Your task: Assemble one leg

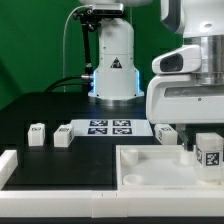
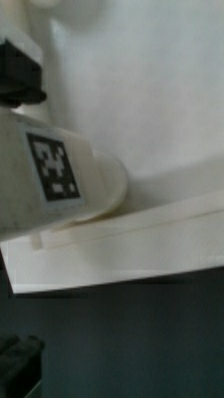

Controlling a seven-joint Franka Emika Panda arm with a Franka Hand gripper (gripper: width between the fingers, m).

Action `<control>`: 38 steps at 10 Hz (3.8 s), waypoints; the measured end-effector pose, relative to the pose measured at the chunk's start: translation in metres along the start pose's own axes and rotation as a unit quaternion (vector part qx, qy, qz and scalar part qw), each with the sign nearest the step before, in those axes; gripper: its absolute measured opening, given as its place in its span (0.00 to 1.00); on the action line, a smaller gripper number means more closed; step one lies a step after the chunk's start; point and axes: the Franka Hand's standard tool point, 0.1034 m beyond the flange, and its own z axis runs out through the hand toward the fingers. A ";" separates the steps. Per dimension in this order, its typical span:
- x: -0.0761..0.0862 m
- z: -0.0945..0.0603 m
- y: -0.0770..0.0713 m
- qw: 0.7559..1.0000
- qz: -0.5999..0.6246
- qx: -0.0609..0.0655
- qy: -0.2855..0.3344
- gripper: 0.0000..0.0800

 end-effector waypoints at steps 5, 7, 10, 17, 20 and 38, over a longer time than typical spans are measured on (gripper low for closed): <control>0.003 0.000 0.007 0.990 -0.140 -0.007 0.002 0.77; 0.003 0.000 0.007 0.993 -0.116 -0.007 0.002 0.56; 0.003 -0.001 0.007 0.999 -0.040 -0.004 0.004 0.36; 0.002 0.001 0.007 0.868 0.497 0.008 0.015 0.36; 0.001 0.002 0.005 0.851 0.525 0.013 0.011 0.48; 0.003 0.001 0.009 0.989 -0.145 -0.015 0.018 0.56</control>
Offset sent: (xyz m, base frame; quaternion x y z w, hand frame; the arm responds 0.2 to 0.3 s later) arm 0.0000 0.0000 0.0000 0.0000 0.0000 -0.0899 0.9960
